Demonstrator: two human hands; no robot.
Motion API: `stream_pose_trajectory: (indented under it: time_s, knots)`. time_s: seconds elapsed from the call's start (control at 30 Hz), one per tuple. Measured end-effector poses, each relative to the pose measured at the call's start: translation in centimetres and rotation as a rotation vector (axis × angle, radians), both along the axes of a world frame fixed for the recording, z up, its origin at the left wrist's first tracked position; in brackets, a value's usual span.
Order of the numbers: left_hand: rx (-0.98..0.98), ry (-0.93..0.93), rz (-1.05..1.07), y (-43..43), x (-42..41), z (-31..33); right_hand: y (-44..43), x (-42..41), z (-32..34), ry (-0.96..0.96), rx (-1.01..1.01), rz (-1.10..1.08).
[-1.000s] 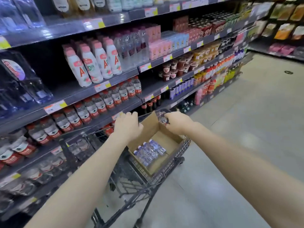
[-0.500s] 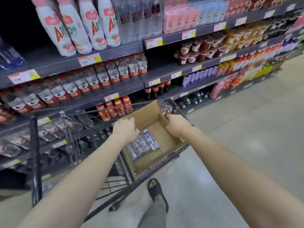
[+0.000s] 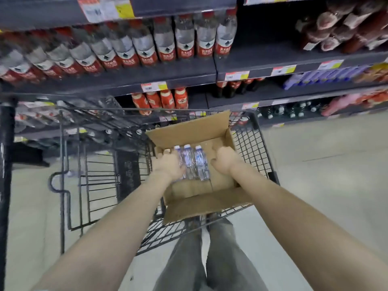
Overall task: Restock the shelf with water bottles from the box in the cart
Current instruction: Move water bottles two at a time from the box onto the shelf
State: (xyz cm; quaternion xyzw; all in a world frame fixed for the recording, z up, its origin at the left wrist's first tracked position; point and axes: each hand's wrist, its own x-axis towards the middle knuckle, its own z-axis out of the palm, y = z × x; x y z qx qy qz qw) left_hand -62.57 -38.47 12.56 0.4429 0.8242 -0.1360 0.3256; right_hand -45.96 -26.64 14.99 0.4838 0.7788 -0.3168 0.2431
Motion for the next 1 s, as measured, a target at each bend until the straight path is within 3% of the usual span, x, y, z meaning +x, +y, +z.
stream_pose_trajectory:
  time_s: [0.4, 0.53, 0.67, 0.9, 1.0]
  knots:
    - [-0.188, -0.134, 0.318, 4.9, 0.7, -17.3, 6.2, -4.0, -18.7, -0.088, -0.203, -0.016]
    - [-0.185, -0.061, 0.377, 5.1, 0.9, -21.2, 6.3, -4.4, -23.6, -0.128, -0.26, -0.04]
    - [-0.043, 0.001, 0.409, 5.3, 1.5, -23.8, 6.1, -4.7, -26.7, -0.125, -0.309, -0.186]
    - [0.086, -0.097, 0.716, 6.7, 2.3, -26.3, 5.3, -5.0, -28.9, -0.069, -0.324, -0.461]
    - [0.055, -0.041, 0.671, 7.4, 2.6, -26.7, 5.4, -4.9, -29.0, -0.028, -0.336, -0.502]
